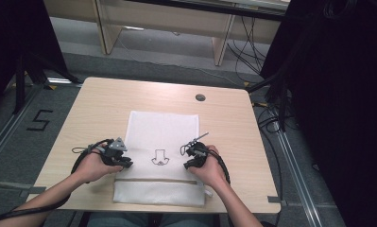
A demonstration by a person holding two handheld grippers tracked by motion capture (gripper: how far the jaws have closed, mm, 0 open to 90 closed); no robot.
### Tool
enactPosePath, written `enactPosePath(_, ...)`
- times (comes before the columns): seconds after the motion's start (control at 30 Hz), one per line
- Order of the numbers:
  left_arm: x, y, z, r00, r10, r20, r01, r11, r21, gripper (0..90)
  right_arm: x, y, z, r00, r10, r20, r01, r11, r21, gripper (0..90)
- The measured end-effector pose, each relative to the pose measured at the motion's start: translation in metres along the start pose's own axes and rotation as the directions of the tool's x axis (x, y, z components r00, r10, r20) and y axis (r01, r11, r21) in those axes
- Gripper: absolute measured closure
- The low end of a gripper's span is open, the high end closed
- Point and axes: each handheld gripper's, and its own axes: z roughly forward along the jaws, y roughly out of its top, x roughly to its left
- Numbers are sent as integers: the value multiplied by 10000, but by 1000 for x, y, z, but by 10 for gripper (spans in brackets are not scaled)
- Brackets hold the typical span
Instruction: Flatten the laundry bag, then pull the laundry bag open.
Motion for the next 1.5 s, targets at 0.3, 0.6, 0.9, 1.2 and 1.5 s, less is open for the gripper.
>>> enactPosePath(0.3,-2,-1,-7,10000,-48,15,49,9929,-1184,618,-1,-12,-30,9988,398,302,-365,9940,-1027,595)
enactPosePath(0.6,-4,4,-9,9942,-959,488,1035,9767,-1881,493,-11,-32,-44,9940,873,657,-769,9861,-1471,542)
enactPosePath(0.9,-6,7,-8,9924,-1132,478,1207,9709,-2067,464,-23,-42,-50,9913,1058,785,-910,9808,-1727,560)
enactPosePath(1.2,-7,8,-9,9906,-1230,599,1331,9679,-2134,474,-23,-43,-50,9872,1424,712,-1291,9778,-1652,554)
enactPosePath(1.5,-7,9,-10,9938,-917,634,1043,9656,-2381,470,-18,-42,-51,9922,1183,389,-1106,9806,-1620,625)
